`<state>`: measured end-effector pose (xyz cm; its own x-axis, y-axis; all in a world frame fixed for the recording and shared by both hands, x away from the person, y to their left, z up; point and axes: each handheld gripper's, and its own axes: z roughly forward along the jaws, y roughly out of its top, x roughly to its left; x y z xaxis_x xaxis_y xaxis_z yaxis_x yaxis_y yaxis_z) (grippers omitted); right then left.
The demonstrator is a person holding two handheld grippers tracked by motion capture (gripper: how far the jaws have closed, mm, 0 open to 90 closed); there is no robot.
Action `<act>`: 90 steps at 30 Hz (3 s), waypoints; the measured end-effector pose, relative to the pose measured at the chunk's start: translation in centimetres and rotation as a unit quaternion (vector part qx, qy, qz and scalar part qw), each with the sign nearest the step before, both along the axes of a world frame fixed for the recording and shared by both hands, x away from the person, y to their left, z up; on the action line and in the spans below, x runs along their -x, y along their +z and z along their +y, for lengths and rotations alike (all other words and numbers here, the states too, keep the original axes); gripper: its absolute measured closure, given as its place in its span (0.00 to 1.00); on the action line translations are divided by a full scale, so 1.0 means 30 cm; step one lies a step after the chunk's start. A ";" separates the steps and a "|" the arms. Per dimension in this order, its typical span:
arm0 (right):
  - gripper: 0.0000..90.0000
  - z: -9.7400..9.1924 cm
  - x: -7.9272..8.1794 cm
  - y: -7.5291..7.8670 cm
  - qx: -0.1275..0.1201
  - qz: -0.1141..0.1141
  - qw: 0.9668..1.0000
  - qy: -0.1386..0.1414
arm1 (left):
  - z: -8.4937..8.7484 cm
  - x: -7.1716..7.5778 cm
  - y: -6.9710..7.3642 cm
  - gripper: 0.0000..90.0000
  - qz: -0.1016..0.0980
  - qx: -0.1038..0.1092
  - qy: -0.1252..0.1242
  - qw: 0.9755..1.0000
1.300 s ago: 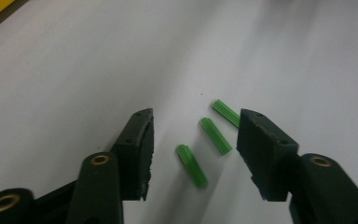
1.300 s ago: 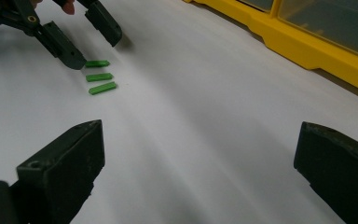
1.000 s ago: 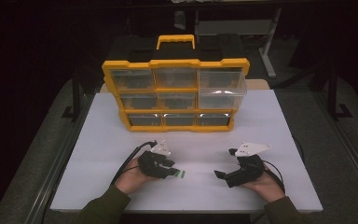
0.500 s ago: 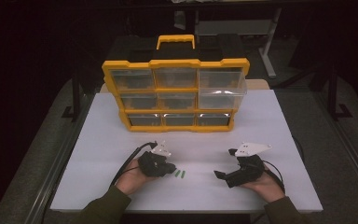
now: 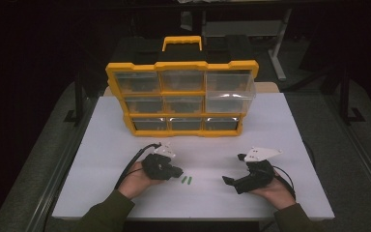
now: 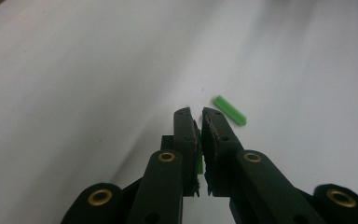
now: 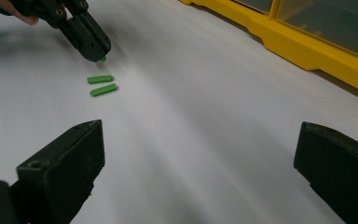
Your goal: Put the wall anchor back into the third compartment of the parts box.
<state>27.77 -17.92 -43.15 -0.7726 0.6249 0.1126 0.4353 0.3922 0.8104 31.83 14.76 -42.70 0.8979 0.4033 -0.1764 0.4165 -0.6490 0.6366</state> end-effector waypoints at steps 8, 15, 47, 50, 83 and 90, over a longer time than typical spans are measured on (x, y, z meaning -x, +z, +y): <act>0.01 0.003 0.003 0.000 -0.001 0.002 1.000 0.001 | -0.013 -0.024 0.070 0.95 -0.002 0.007 -0.014 1.000; 0.01 0.002 0.003 0.001 -0.002 0.003 1.000 0.001 | -0.027 -0.042 0.129 0.95 -0.003 0.008 -0.024 1.000; 0.01 -0.001 0.004 0.004 -0.008 0.003 1.000 0.000 | -0.041 -0.149 0.472 0.94 -0.025 0.050 -0.062 0.996; 0.01 0.000 0.005 0.004 -0.007 0.004 1.000 0.001 | -0.037 -0.162 0.502 0.95 -0.022 0.055 -0.061 0.996; 0.01 0.004 0.003 -0.002 -0.002 0.004 1.000 0.004 | -0.117 -0.273 0.864 0.94 -0.053 0.057 -0.095 0.992; 0.01 0.003 0.003 -0.002 -0.002 0.005 1.000 0.004 | -0.165 -0.284 0.926 0.95 -0.065 0.054 -0.099 0.991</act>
<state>27.68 -17.83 -43.20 -0.7759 0.6188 0.1229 0.4410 0.3926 0.8071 40.36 9.81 -14.92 0.9757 0.2016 -0.0861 0.1972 -0.6356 0.7464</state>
